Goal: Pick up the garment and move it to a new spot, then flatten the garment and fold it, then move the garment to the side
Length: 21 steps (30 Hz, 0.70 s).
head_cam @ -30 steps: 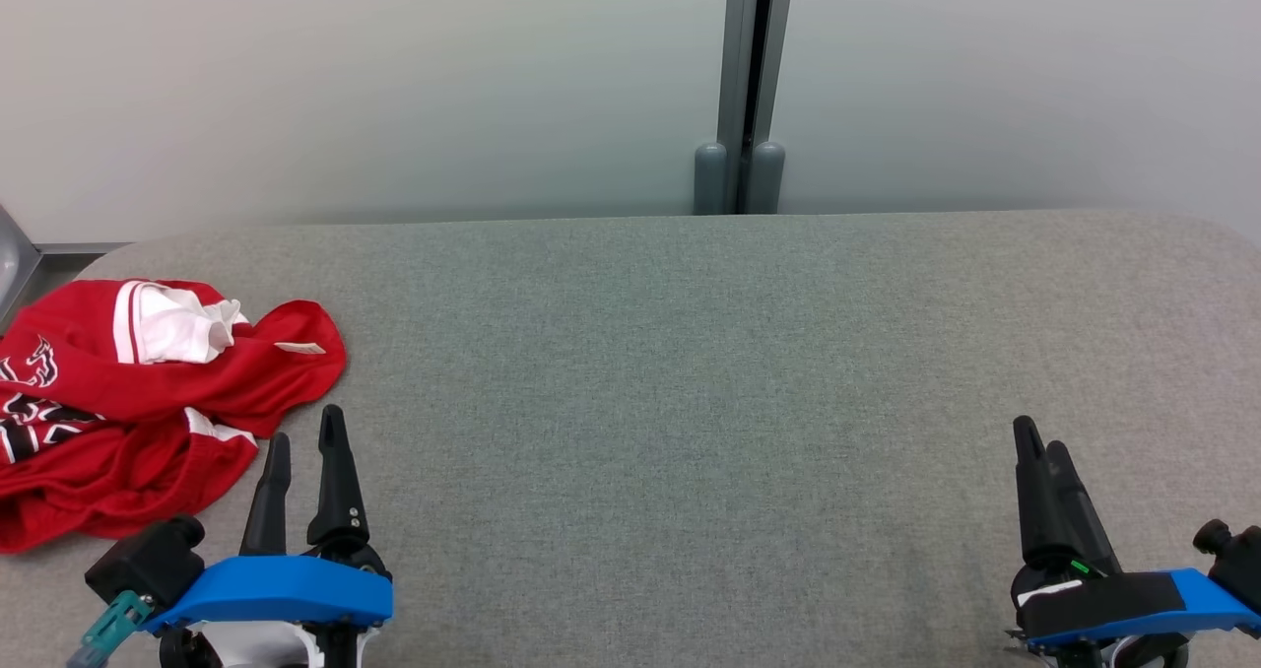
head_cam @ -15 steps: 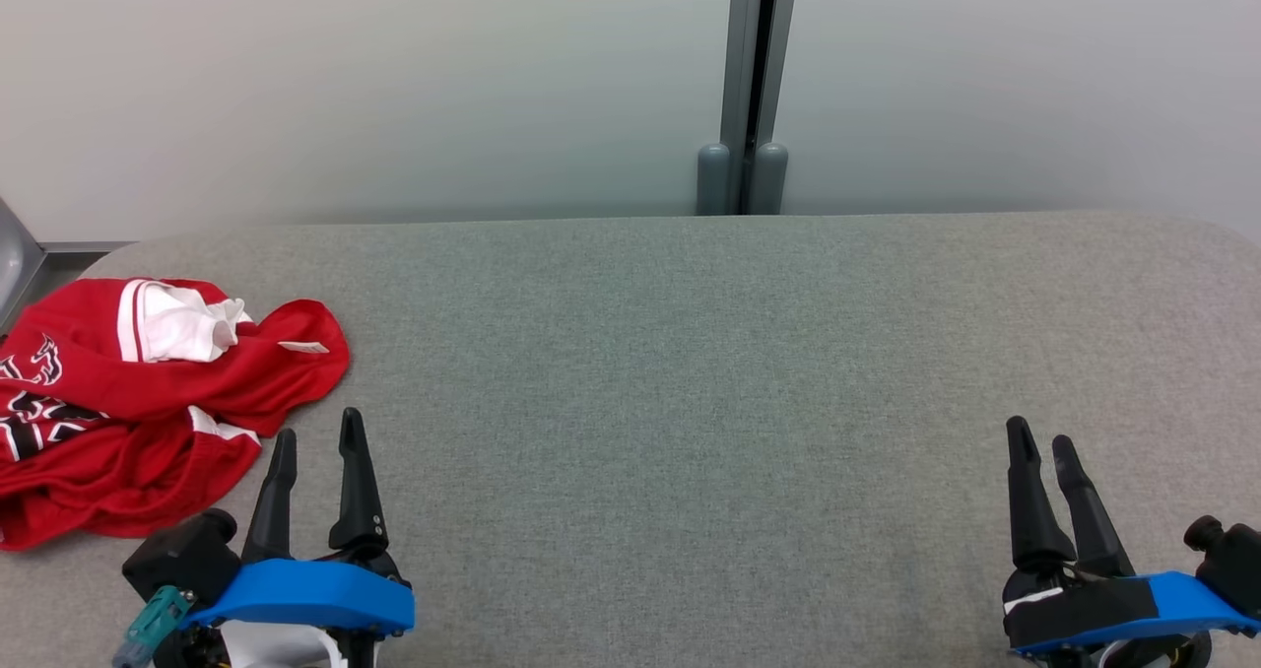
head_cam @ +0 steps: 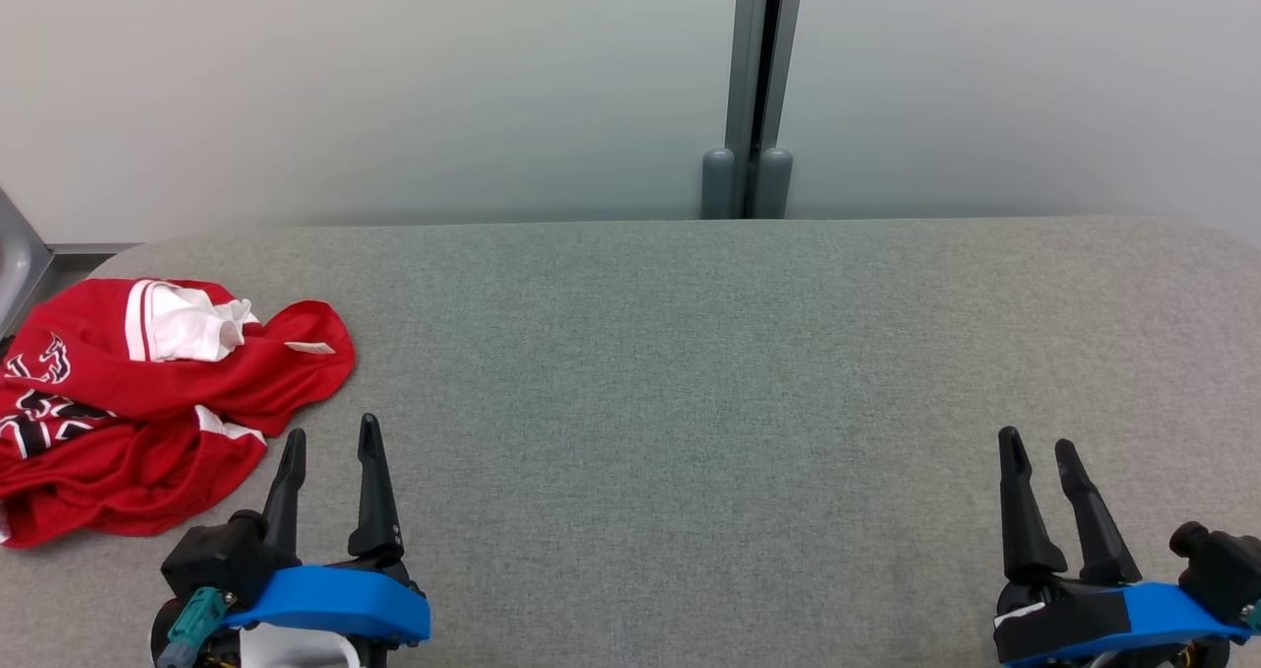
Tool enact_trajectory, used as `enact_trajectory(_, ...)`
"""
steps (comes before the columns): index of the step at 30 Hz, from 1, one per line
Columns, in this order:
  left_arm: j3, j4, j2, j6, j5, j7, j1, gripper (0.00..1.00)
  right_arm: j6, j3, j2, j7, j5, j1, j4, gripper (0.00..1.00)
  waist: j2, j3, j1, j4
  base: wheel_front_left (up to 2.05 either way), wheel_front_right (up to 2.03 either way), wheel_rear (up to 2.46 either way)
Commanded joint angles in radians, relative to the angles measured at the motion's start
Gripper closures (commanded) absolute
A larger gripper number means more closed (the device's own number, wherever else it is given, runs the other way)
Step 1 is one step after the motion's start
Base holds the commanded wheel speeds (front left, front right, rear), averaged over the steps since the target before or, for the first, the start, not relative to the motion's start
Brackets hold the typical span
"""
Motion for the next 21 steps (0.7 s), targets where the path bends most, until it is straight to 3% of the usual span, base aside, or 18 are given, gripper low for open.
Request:
enact_trajectory(1, -0.005, -0.003, 0.008, 0.007, 0.026, -0.006, -0.022, 0.00, 0.002, 0.000, -0.009, -0.011, -0.030, 0.003, -0.006, 0.00, -0.0001, 0.000, 0.0000, 0.001, 0.00, 0.00, 0.00)
enact_trajectory(21, -0.031, -0.023, 0.021, 0.040, 0.163, 0.004, -0.007, 0.00, 0.002, -0.019, -0.010, -0.017, -0.206, 0.016, -0.015, 0.00, -0.0001, -0.007, 0.0000, 0.006, 0.00, 0.00, 0.00)
